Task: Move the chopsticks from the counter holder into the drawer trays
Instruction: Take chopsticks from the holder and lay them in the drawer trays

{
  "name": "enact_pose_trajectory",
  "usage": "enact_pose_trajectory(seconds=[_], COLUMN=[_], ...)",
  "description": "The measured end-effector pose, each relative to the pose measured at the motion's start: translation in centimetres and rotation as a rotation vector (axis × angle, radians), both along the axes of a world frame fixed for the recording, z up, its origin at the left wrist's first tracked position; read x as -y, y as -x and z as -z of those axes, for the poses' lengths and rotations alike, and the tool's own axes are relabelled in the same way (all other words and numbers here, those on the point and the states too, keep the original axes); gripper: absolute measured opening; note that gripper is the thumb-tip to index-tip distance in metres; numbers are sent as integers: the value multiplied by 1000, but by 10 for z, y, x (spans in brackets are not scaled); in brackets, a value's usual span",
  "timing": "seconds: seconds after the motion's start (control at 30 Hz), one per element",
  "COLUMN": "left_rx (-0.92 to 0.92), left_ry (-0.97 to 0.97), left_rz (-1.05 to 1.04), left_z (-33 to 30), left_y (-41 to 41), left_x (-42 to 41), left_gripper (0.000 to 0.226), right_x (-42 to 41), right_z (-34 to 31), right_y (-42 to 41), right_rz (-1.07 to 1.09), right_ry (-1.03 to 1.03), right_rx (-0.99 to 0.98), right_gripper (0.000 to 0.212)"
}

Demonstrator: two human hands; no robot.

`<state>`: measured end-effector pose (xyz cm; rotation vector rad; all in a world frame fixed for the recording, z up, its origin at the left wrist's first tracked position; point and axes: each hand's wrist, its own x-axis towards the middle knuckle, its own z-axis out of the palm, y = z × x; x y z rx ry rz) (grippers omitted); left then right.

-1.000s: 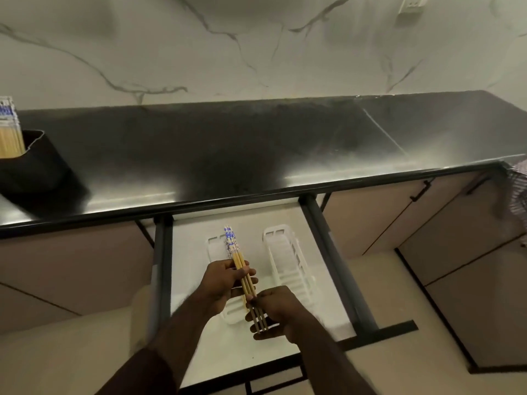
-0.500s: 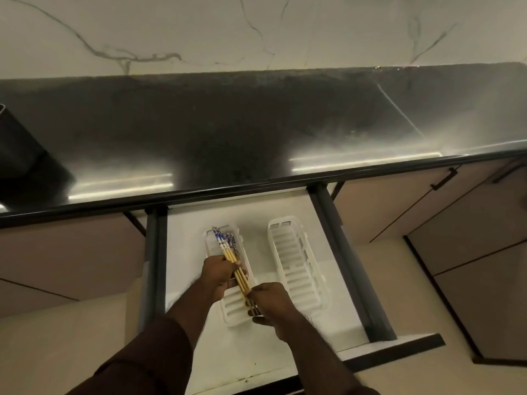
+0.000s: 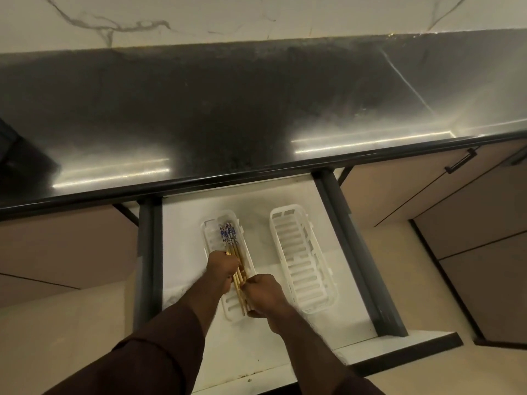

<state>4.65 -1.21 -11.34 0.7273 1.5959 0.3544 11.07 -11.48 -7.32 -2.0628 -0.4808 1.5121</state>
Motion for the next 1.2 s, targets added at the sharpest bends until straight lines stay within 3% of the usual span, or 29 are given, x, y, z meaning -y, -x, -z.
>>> enact_pose_trajectory(seconds=[0.2,0.3,0.4,0.83,1.2], left_rx=[-204,-392,-456,-445,-524], left_ry=[-70,-113,-134,-167,-253], left_rz=[144,256,314,129,252], left_z=[12,11,9,13,14], left_y=[-4,-5,-8,-14,-16], left_x=[-5,-3,1,9,11], left_gripper=[32,32,33,45,49], right_x=[-7,-6,-5,-3,0], right_z=[3,5,7,18,22], right_y=[3,2,1,2,3], right_rz=[-119,-124,-123,-193,-185], right_ry=[15,6,15,14,8], right_rx=[91,91,94,157,172], right_gripper=[30,28,26,28,25])
